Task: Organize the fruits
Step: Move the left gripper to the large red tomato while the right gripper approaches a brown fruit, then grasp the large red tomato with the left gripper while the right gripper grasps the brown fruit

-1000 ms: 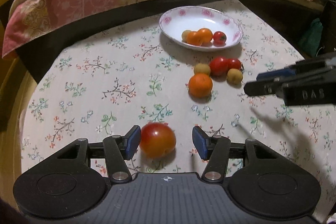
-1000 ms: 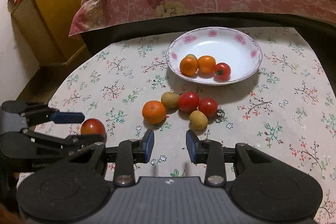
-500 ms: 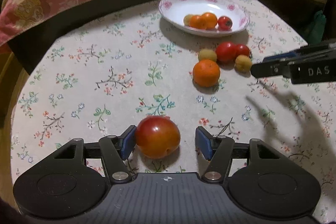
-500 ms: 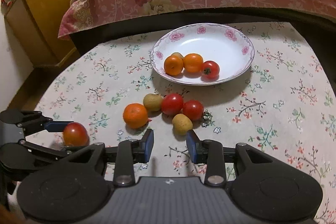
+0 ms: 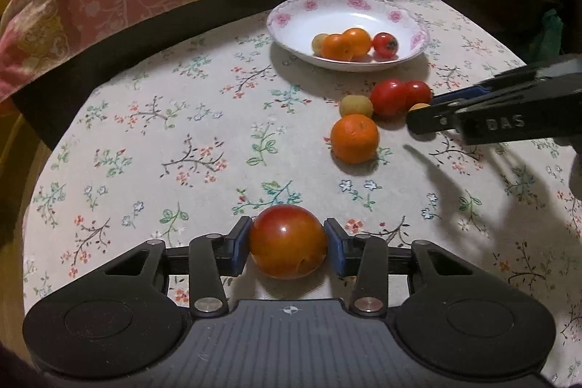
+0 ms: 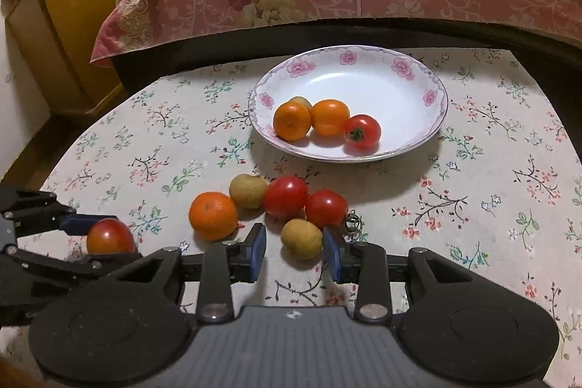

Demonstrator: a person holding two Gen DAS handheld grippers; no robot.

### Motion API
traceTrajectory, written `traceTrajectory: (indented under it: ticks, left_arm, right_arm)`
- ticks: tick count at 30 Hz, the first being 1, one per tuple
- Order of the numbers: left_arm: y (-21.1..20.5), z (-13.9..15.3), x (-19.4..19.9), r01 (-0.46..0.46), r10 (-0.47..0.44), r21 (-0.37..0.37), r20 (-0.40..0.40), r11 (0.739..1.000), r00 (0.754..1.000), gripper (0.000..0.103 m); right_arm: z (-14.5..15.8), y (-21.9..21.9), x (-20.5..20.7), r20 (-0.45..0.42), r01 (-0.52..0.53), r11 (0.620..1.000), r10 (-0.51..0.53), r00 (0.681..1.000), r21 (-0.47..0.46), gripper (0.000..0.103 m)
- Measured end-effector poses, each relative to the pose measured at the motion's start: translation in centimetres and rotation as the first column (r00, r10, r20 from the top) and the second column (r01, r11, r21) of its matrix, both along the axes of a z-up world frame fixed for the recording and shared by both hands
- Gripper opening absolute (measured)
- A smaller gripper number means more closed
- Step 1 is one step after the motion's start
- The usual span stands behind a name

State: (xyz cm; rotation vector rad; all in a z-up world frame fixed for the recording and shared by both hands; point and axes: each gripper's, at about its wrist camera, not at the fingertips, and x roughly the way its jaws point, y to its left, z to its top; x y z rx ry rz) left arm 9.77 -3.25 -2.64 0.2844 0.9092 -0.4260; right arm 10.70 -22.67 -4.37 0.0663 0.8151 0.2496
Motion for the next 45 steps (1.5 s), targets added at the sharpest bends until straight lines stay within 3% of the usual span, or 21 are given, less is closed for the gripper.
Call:
traceTrajectory:
  ticks: [2, 5, 16, 20, 28, 32, 36, 39, 42, 45]
  left_arm:
    - [-0.4, 0.0, -0.1, 0.021, -0.021, -0.023, -0.017, 1.0, 1.0, 0.051]
    - [-1.0, 0.0, -0.4, 0.048, -0.048, 0.006, 0.009, 0.999, 0.999, 0.051]
    - [-1.0, -0.3, -0.4, 0.049, -0.049, 0.011, 0.02, 0.999, 0.999, 0.055]
    - [-0.9, -0.4, -0.3, 0.04, -0.041, 0.024, 0.029, 0.999, 0.999, 0.066]
    - [-0.8, -0.4, -0.2, 0.028, -0.029, 0.019, 0.024, 0.999, 0.999, 0.068]
    - [-0.7, -0.4, -0.3, 0.016, -0.016, 0.021, 0.022, 1.0, 1.0, 0.077]
    - [-0.9, -0.4, -0.6, 0.024, -0.025, 0.027, 0.034, 0.999, 0.999, 0.075]
    - [-0.9, -0.3, -0.7, 0.038, -0.038, 0.008, 0.021, 0.999, 0.999, 0.063]
    - [-1.1, -0.2, -0.9, 0.049, -0.049, 0.006, 0.017, 0.999, 0.999, 0.058]
    - [-1.3, -0.2, -0.9, 0.049, -0.049, 0.007, 0.015, 0.999, 0.999, 0.057]
  right_arm:
    - [-0.5, -0.1, 0.3, -0.016, 0.003, 1.0, -0.002, 1.0, 0.001, 0.032]
    - [-0.7, 0.1, 0.3, -0.006, -0.003, 1.0, 0.002, 1.0, -0.01, 0.032]
    - [-0.1, 0.4, -0.4, -0.001, -0.039, 0.999, 0.039, 0.999, -0.015, 0.029]
    - [-0.3, 0.6, -0.5, -0.013, -0.048, 0.998, 0.048, 0.999, -0.035, 0.029]
    - [-0.7, 0.4, -0.3, -0.011, -0.048, 0.999, 0.047, 0.999, -0.022, 0.03]
    - [-0.7, 0.3, -0.4, -0.008, -0.042, 0.999, 0.042, 0.999, -0.005, 0.032]
    - [-0.6, 0.6, -0.2, -0.003, -0.048, 0.999, 0.048, 0.999, -0.009, 0.032]
    - [-0.7, 1.0, -0.2, -0.002, -0.051, 0.998, 0.051, 0.999, -0.04, 0.032]
    - [-0.7, 1.1, -0.2, 0.007, -0.047, 0.998, 0.048, 0.999, -0.043, 0.031]
    - [-0.7, 1.1, -0.1, 0.008, -0.041, 0.998, 0.042, 0.999, -0.055, 0.024]
